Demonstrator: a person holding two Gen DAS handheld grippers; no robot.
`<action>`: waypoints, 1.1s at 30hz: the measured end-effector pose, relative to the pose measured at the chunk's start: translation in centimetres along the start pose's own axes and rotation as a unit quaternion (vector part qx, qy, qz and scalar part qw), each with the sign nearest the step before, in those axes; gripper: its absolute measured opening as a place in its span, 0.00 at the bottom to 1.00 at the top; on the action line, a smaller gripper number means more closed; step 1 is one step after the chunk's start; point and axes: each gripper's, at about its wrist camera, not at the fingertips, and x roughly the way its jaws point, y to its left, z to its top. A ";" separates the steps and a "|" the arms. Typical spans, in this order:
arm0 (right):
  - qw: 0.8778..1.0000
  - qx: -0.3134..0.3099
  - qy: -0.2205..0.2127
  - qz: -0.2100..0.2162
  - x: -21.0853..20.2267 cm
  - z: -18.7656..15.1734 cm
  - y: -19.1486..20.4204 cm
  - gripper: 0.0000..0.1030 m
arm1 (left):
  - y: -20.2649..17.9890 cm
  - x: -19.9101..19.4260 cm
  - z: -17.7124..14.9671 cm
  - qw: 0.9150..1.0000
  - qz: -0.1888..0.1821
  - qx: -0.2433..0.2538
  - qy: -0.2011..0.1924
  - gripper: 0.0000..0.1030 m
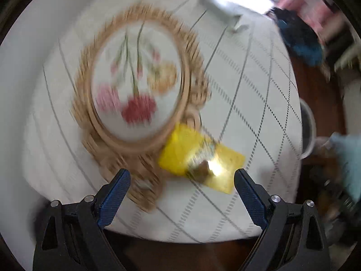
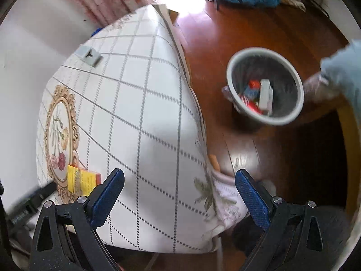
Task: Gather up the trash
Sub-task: 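Reach to the table and grasp the yellow cigarette pack with the left tool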
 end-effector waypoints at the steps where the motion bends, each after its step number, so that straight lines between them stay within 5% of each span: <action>1: 1.000 0.016 0.000 -0.004 0.2 -0.5 -0.5 0.97 | 0.5 0.8 -0.1 0.999 -0.021 -0.031 0.013 0.90; 5: 0.998 0.062 -0.010 -0.015 0.7 -1.1 -2.0 0.97 | 1.1 3.1 0.5 0.986 -0.075 -0.145 0.033 0.90; 10: 0.996 0.072 -0.024 -0.050 1.2 -0.6 -2.6 0.97 | 0.5 5.0 2.1 0.968 -0.068 -0.239 0.038 0.88; 12: 0.996 0.071 -0.025 -0.054 1.4 -0.5 -2.5 0.97 | 0.1 4.7 2.5 0.966 -0.040 -0.252 0.028 0.69; 13: 0.996 0.071 -0.025 -0.054 1.4 -0.4 -2.5 0.97 | -0.2 4.4 2.7 0.969 -0.028 -0.246 0.016 0.50; 14: 0.996 0.070 -0.024 -0.052 1.4 -0.3 -2.5 0.97 | -0.4 4.3 2.8 0.972 -0.017 -0.232 0.011 0.42; 20: 0.997 0.058 -0.023 -0.039 1.3 0.1 -2.0 0.97 | -1.8 3.4 2.6 0.997 0.025 -0.071 -0.019 0.15; 22: 0.998 0.050 -0.022 -0.027 1.0 0.1 -1.7 0.97 | -1.5 3.1 2.4 0.998 0.053 -0.006 -0.031 0.15; 24: 0.999 0.035 -0.022 -0.016 0.5 0.0 -1.0 0.97 | -0.2 3.3 2.4 0.998 0.054 0.009 -0.026 0.15; 28: 0.999 0.026 -0.021 0.002 0.1 -0.3 0.4 0.97 | 3.3 4.3 1.6 0.998 -0.020 -0.055 0.024 0.17; 33: 1.000 0.012 -0.005 0.025 1.3 -0.4 2.6 0.97 | 3.6 5.0 1.2 0.992 -0.080 -0.095 0.030 0.48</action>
